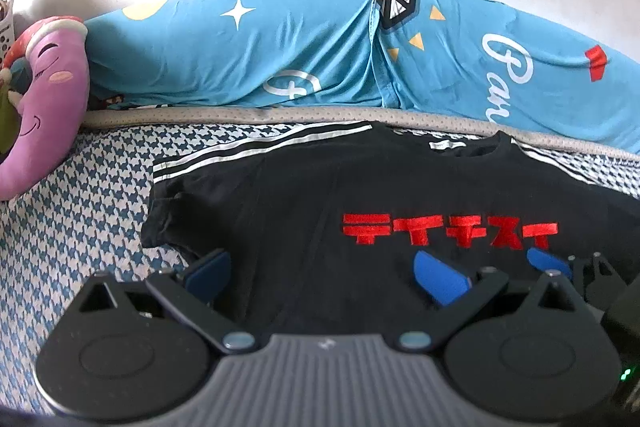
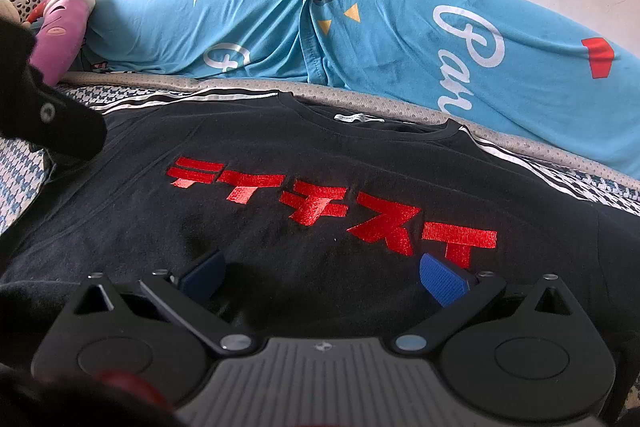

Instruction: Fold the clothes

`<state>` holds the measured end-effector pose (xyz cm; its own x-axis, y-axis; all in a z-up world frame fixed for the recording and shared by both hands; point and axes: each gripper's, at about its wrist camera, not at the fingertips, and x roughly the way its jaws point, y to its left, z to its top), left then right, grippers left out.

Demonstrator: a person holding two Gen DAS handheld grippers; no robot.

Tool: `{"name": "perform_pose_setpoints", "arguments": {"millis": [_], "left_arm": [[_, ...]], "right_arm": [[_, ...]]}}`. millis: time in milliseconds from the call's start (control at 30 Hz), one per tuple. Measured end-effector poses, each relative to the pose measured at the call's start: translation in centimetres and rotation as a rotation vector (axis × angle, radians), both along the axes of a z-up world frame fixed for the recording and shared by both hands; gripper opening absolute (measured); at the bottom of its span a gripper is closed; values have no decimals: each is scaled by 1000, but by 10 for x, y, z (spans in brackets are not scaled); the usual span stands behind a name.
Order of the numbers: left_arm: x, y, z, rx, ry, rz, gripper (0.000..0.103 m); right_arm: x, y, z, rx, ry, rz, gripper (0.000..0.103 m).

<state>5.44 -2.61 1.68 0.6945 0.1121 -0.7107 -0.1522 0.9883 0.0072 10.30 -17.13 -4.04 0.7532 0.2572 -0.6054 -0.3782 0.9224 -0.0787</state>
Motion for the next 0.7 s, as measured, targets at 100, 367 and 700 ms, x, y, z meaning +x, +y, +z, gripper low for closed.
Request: {"name": "perform_pose_setpoints", "arguments": {"millis": [100, 367, 700], "left_arm": [[-3, 3, 5, -16, -12, -2, 103], [-7, 4, 4, -12, -2, -18, 103], [-11, -7, -4, 6, 31, -60, 103]], "right_arm": [[0, 0, 0, -2, -1, 0, 103], [0, -1, 0, -1, 0, 0, 103], [0, -1, 0, -4, 7, 0, 103]]}}
